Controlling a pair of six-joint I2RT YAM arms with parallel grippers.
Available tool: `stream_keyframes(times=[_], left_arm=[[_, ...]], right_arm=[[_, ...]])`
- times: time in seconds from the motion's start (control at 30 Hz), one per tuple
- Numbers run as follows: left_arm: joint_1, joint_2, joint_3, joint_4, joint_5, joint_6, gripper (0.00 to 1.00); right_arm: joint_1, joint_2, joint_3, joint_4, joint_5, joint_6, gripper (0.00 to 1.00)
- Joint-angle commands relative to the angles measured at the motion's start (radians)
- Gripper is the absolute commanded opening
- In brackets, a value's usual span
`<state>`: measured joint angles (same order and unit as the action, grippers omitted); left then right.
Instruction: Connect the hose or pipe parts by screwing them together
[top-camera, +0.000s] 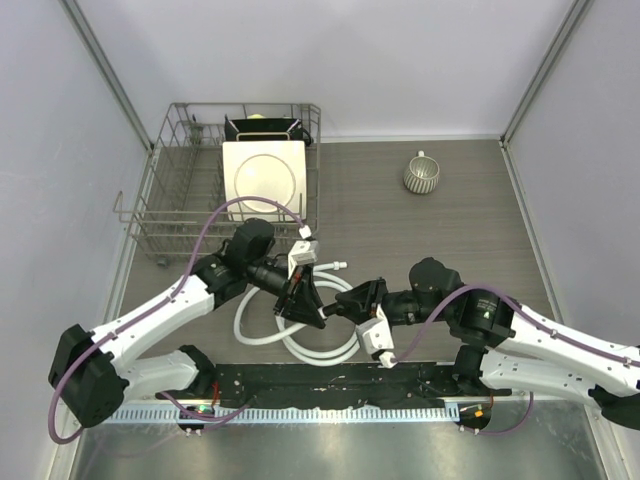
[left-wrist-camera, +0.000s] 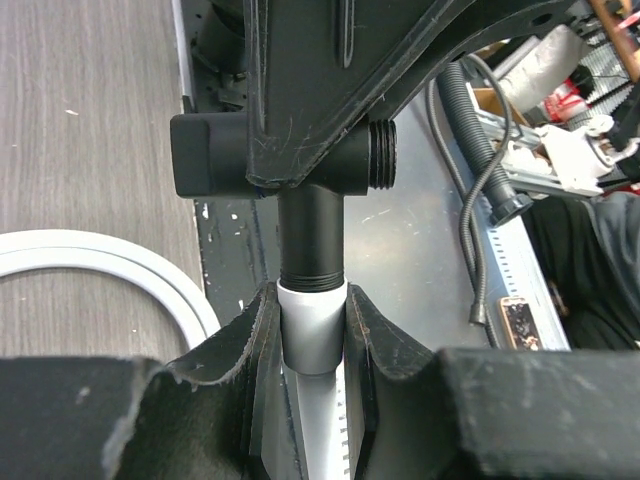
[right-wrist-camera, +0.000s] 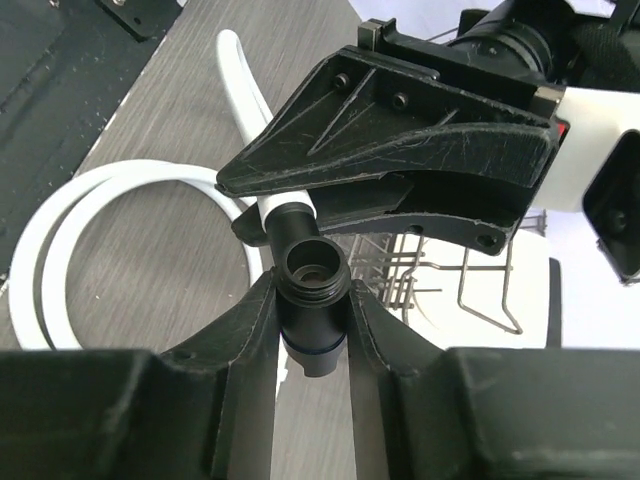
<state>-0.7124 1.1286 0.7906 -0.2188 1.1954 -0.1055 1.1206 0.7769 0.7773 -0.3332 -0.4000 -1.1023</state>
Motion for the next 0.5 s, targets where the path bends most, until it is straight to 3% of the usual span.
stream_keyframes(times=[0.0, 0.13, 0.2, 0.3, 0.47], left_arm=[[0.002, -0.065, 0.052, 0.015, -0.178, 0.093, 0.0], [0.001, -0.093, 0.055, -0.001, -0.295, 0.132, 0.0], [0.001, -0.11, 0.047, 0.007, -0.333, 0.141, 0.0], [-0.002, -0.154, 0.019, 0.048, -0.416, 0.142, 0.0], [-0.012, -0.208, -0.008, 0.085, -0.559, 0.167, 0.0]], right_arm=[[0.005, -0.004, 0.057, 0.069, -0.033, 0.139, 0.14], [0.005, 0.016, 0.068, 0.108, -0.007, 0.364, 0.12], [0.005, 0.031, 0.073, 0.164, 0.076, 0.551, 0.1], [0.005, 0.068, 0.097, 0.197, 0.13, 0.759, 0.01], [0.004, 0.154, 0.155, 0.192, 0.21, 1.076, 0.01]])
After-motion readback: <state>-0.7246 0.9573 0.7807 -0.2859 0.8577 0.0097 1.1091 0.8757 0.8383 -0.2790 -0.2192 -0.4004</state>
